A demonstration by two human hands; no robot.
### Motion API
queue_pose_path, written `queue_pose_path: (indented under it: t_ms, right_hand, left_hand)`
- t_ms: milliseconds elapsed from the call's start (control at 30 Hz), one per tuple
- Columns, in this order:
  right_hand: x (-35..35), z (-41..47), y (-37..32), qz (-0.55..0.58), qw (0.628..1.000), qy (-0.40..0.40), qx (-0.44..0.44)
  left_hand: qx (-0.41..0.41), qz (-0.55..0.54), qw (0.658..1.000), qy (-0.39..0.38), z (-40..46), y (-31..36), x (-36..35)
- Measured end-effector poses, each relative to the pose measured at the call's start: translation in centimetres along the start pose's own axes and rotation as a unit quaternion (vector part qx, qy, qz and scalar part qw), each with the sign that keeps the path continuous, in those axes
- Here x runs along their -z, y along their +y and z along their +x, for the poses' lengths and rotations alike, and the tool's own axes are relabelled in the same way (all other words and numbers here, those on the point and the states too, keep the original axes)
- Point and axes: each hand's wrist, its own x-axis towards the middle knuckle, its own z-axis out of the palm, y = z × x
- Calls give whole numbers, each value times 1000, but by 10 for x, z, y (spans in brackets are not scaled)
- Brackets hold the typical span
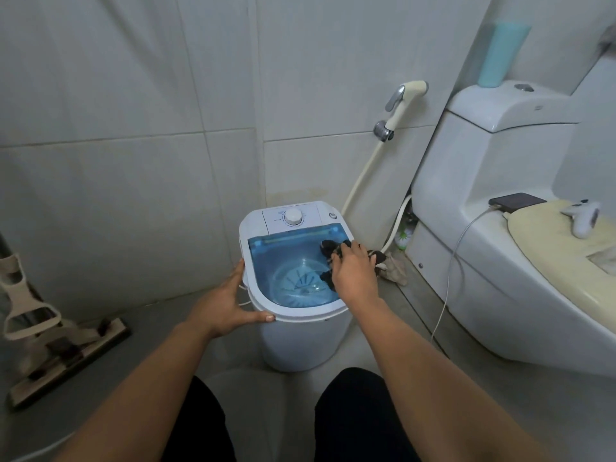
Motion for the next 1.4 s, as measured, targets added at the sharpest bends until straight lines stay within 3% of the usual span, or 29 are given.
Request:
queue_pose_path:
  t_ms: [433,700,833,1033,1200,1400]
  right_hand:
    - [-30,-65,-84,16,992,-78,102]
    - [-17,-64,-73,-6,976,-115,186]
    - [-3,-63,-51,-15,977,-124,175]
    - [26,-49,1,-21,990,-92,108]
    - [23,-52,40,23,999,-13,31]
    - [-9,-98,11,54,992,31,113]
  left_hand:
    - [9,-17,1000,10,0,-3,-6]
    - [10,-31,999,1,1,-3,-6]
    - [11,-24,1000,3,1,-6,-8]
    - [12,-19,1000,3,-3,2,-8]
    - [26,-4,1000,1,-4,5,-8]
    - [22,16,1000,6,-4,2,-7]
